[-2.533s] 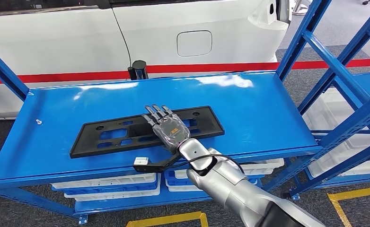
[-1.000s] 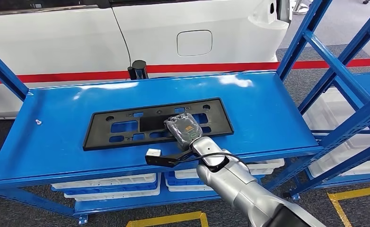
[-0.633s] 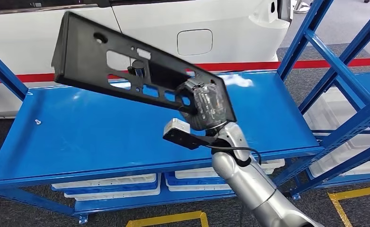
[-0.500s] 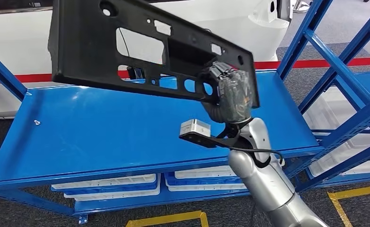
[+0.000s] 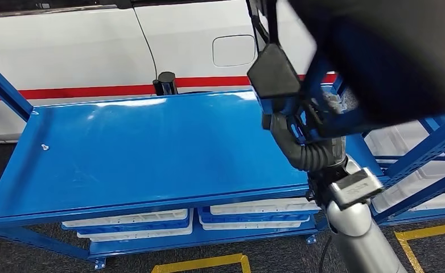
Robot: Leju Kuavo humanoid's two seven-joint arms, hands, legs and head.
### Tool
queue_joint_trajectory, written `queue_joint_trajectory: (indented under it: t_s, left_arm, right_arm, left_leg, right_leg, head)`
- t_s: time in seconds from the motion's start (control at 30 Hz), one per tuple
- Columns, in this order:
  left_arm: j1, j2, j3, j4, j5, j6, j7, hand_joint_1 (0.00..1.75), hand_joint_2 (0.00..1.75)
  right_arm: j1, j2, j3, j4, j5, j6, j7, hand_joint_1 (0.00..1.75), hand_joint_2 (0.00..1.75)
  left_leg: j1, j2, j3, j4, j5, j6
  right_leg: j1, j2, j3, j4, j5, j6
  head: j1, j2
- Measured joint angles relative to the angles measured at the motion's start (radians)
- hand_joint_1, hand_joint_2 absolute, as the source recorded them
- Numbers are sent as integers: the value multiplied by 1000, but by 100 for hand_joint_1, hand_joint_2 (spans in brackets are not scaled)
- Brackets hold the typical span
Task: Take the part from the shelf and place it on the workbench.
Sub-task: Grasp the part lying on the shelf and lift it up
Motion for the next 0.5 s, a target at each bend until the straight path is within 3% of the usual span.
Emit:
queue_joint_trajectory:
  t_s: [0.1,0.17,0.23,0.33,0.4,0.47,0.5]
  left_arm:
    - [6,0,3,2,17,14,-24,0,175]
    - [12,1,5,4,26,17,-36,0,175]
    - [16,4,11,6,35,14,-45,0,175]
    - [20,10,24,8,50,6,-54,0,175]
    - [22,10,28,9,54,5,-54,0,175]
    - [21,10,31,9,54,5,-54,0,175]
    - [21,10,32,9,54,6,-54,0,175]
  right_arm:
    - [71,-19,-19,-52,-248,176,-29,175,175]
    - [124,-29,-30,-85,-346,262,-32,175,175]
    - [174,-36,-37,-109,-385,310,-31,175,175]
    - [248,-44,-45,-126,-393,345,-31,175,175]
    - [286,-48,-51,-127,-397,360,-31,175,175]
    - [315,-51,-61,-126,-405,376,-31,175,175]
    - [326,-53,-67,-125,-408,385,-30,175,175]
  left_leg:
    - [0,0,0,0,0,0]
    - [0,0,-1,0,-1,0]
    - [-2,0,-1,1,-4,4]
    - [-6,-1,0,5,-9,22]
    - [-5,0,8,-10,3,33]
    - [0,4,15,-30,16,43]
    - [1,5,15,-34,19,45]
  right_leg:
    - [0,0,0,0,0,0]
    - [0,0,0,0,-1,1]
    - [-2,0,1,-2,-2,3]
    - [-9,-1,5,-7,0,13]
    - [-9,-1,4,-4,-4,18]
    - [-9,0,-22,53,-41,12]
    - [-11,0,-49,113,-72,8]
  head:
    - [0,0]
    - [0,0]
    - [0,0]
    - [-1,0]
    - [0,0]
    - [1,0]
    - [2,0]
